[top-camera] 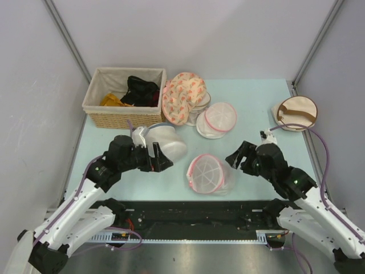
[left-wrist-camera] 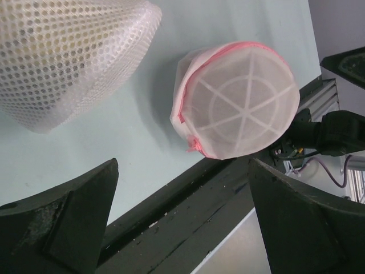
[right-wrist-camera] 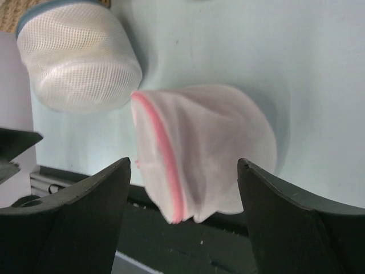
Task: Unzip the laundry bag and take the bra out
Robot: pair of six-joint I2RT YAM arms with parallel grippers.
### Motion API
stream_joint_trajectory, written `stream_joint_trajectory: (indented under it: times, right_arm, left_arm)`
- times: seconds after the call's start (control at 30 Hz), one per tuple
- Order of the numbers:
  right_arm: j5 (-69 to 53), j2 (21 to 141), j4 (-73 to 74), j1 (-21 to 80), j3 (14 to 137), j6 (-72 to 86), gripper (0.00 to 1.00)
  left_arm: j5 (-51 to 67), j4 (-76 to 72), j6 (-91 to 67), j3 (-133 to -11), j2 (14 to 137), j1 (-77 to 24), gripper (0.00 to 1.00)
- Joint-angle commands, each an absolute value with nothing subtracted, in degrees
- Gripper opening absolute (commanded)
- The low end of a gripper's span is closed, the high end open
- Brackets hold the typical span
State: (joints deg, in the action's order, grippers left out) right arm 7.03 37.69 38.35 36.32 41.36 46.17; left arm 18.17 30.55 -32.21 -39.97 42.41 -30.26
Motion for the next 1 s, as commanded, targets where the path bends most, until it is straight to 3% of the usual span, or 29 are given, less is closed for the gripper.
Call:
stream_joint_trajectory:
  times: [0.0, 0.23, 0.47, 0.53, 0.63, 0.67, 0.7, 0.73, 0.83, 0.87, 0.9, 0.97]
  right_arm:
    - [22.31, 35.16, 45.6, 49.69, 40.52, 62.9, 0.79]
    - [37.06, 37.87, 41.31, 71.69, 36.47, 78.12, 0.79]
    - [44.03, 44.47, 37.18, 77.69, 34.2, 86.83, 0.78]
    - [44.99, 45.43, 35.78, 77.52, 32.01, 87.19, 0.75]
    - [46.66, 45.96, 31.38, 77.0, 31.46, 84.83, 0.55]
    - [46.67, 45.62, 30.42, 75.51, 31.46, 83.77, 0.28]
    - [44.32, 45.18, 30.06, 73.84, 31.55, 82.37, 0.11]
    - [41.86, 44.22, 28.75, 71.74, 31.64, 78.09, 0.0]
    - [24.84, 42.46, 25.25, 57.78, 31.73, 63.46, 0.0]
    - [18.69, 42.8, 24.09, 47.48, 32.08, 58.67, 0.0]
    - [4.54, 43.59, 23.65, 42.15, 32.69, 54.45, 0.0]
    - [-6.2, 48.5, 26.71, 27.59, 35.84, 42.58, 0.0]
  left_arm:
    - [16.53, 28.39, -34.89, -39.37, 44.64, -33.21, 1.0]
    - [14.68, 24.7, -37.09, -38.67, 49.47, -37.88, 1.0]
    - [12.4, 25.57, -36.39, -39.72, 50.45, -39.02, 1.0]
    - [11.87, 26.19, -35.43, -40.43, 50.8, -39.02, 1.0]
    - [11.34, 27.59, -34.11, -41.74, 51.68, -39.02, 1.0]
    - [11.25, 27.95, -33.49, -42.18, 51.77, -39.02, 1.0]
    - [10.12, 28.65, -31.75, -43.49, 52.03, -39.02, 1.0]
    - [8.72, 31.0, -30.6, -44.38, 52.12, -39.02, 1.0]
    - [1.25, 36.54, -26.29, -48.16, 52.12, -39.02, 1.0]
    - [0.1, 37.61, -25.41, -49.03, 51.95, -39.02, 1.0]
    - [-2.0, 38.23, -24.36, -50.17, 51.68, -39.02, 1.0]
    - [-2.11, 38.76, -23.47, -50.97, 51.24, -39.02, 1.0]
